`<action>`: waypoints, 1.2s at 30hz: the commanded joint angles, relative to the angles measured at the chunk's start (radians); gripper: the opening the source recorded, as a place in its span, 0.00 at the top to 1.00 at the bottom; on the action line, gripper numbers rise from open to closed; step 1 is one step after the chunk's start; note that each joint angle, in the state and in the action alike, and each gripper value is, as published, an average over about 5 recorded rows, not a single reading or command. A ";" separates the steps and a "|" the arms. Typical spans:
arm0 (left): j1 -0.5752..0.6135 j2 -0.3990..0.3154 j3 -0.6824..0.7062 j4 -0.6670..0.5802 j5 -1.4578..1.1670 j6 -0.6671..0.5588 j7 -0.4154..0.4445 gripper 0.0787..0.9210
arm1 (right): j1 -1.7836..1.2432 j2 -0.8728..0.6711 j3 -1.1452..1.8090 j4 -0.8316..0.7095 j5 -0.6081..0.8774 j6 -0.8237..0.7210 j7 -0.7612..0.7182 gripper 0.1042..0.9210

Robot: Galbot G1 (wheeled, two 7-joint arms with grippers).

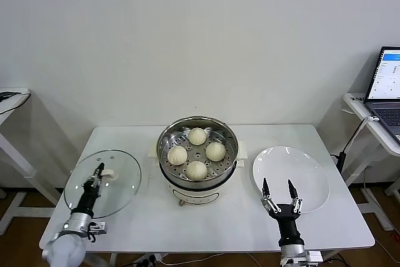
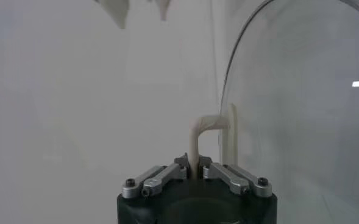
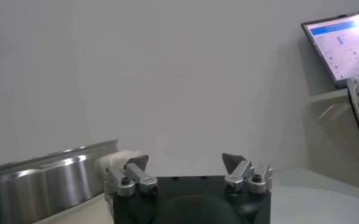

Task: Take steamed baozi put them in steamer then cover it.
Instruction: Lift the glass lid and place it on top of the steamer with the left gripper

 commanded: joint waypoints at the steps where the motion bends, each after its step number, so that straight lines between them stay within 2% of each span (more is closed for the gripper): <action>1: 0.123 0.104 0.001 -0.401 -0.236 0.177 0.235 0.87 | -0.002 -0.007 0.003 0.009 0.008 -0.001 0.000 0.12; 9: 0.094 0.172 0.104 -0.599 -0.270 0.319 0.413 0.87 | -0.003 -0.015 0.004 0.016 0.014 0.000 -0.002 0.12; 15: 0.045 0.218 0.268 -0.660 -0.256 0.431 0.486 0.87 | -0.005 -0.015 0.013 0.010 0.013 0.003 -0.003 0.12; 24: -0.095 0.213 0.529 -0.624 -0.141 0.552 0.536 0.87 | -0.006 -0.002 0.019 0.011 0.003 0.003 -0.003 0.12; 36: -0.280 0.121 0.770 -0.508 -0.093 0.605 0.568 0.87 | -0.018 0.014 0.040 0.015 -0.012 0.008 -0.001 0.12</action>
